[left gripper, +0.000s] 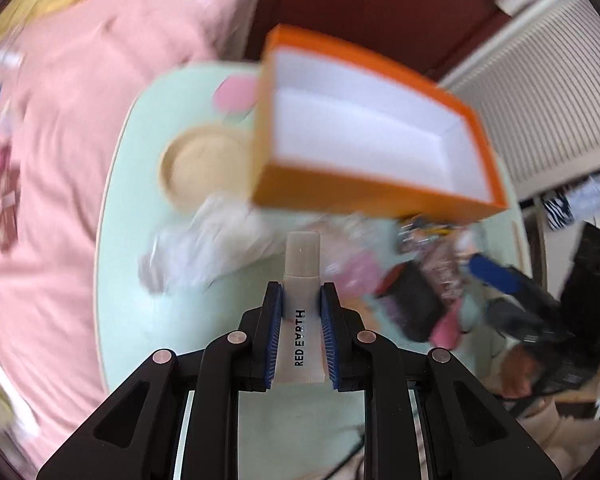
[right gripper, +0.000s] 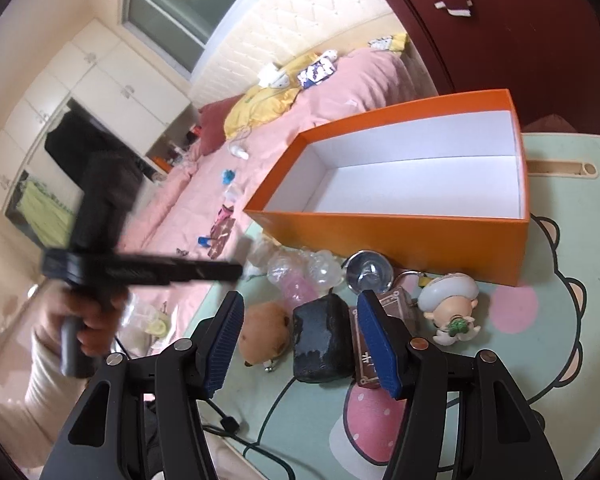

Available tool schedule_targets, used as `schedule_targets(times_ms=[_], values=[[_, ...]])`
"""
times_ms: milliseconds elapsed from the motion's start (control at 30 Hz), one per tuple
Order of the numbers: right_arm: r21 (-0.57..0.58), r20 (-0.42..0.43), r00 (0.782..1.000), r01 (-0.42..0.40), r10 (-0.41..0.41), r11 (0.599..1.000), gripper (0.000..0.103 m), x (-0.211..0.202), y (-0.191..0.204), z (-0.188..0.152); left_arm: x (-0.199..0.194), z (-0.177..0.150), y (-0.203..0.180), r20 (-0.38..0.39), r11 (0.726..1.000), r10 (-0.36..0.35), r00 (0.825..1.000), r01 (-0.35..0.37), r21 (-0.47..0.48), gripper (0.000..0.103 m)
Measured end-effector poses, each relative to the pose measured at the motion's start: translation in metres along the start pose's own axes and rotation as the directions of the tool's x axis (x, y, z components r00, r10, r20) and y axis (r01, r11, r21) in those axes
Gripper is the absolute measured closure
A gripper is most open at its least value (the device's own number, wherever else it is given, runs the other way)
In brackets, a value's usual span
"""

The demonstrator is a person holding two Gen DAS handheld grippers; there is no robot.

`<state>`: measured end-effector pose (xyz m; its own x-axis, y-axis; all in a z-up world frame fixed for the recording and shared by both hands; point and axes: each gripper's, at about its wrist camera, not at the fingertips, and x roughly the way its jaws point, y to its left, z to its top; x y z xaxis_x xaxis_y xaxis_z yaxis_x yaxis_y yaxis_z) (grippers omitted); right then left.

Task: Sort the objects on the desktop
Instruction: 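Set the white tube on the table and open the left gripper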

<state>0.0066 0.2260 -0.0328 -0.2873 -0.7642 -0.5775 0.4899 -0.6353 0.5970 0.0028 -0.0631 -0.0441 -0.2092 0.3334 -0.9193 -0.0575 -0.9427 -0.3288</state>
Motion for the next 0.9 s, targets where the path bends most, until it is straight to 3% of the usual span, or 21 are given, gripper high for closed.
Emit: schedule_targets(times_ms=[200,267,333,500,600,667,767,833,900], values=[[-0.018,-0.007,0.999,0.032,-0.032,0.999,0.044,0.008,0.006,-0.008,0.016,-0.005,0.009,0.062,0.999,-0.013,0.998,0.015,-0.034,0.081],[-0.024,-0.004,0.998,0.061,-0.061,0.998,0.044,0.008,0.008,-0.013,0.014,-0.004,0.012,0.078,0.999,-0.007,0.997,0.011,-0.048,0.073],[-0.032,0.008,0.995,0.103,-0.103,0.994,0.044,0.005,0.011,-0.019,0.008,-0.005,0.013,0.121,0.998,0.021,0.992,-0.014,-0.058,0.049],[-0.058,0.041,0.978,0.207,-0.205,0.977,0.043,-0.002,0.02,-0.031,-0.02,-0.016,0.002,0.26,0.992,0.127,0.957,-0.124,-0.03,0.046],[-0.09,0.075,0.954,0.295,-0.289,0.951,0.038,-0.008,0.031,-0.036,-0.036,-0.029,-0.002,0.305,0.994,0.109,0.946,-0.11,-0.012,0.046],[-0.106,0.088,0.934,0.356,-0.347,0.929,0.032,-0.01,0.037,-0.04,-0.047,-0.043,-0.008,0.349,0.99,0.135,0.927,-0.14,-0.012,0.045],[-0.133,0.072,0.903,0.43,-0.424,0.893,0.03,-0.007,0.042,-0.047,-0.048,-0.069,-0.02,0.377,0.982,0.17,0.911,-0.189,0.013,0.033],[-0.151,0.048,0.876,0.481,-0.479,0.864,0.03,-0.004,0.043,-0.053,-0.04,-0.085,-0.027,0.371,0.977,0.187,0.91,-0.211,0.026,0.033],[-0.148,0.02,0.865,0.498,-0.501,0.855,0.03,-0.001,0.04,-0.058,-0.028,-0.101,-0.035,0.356,0.971,0.209,0.911,-0.236,0.035,0.033]])
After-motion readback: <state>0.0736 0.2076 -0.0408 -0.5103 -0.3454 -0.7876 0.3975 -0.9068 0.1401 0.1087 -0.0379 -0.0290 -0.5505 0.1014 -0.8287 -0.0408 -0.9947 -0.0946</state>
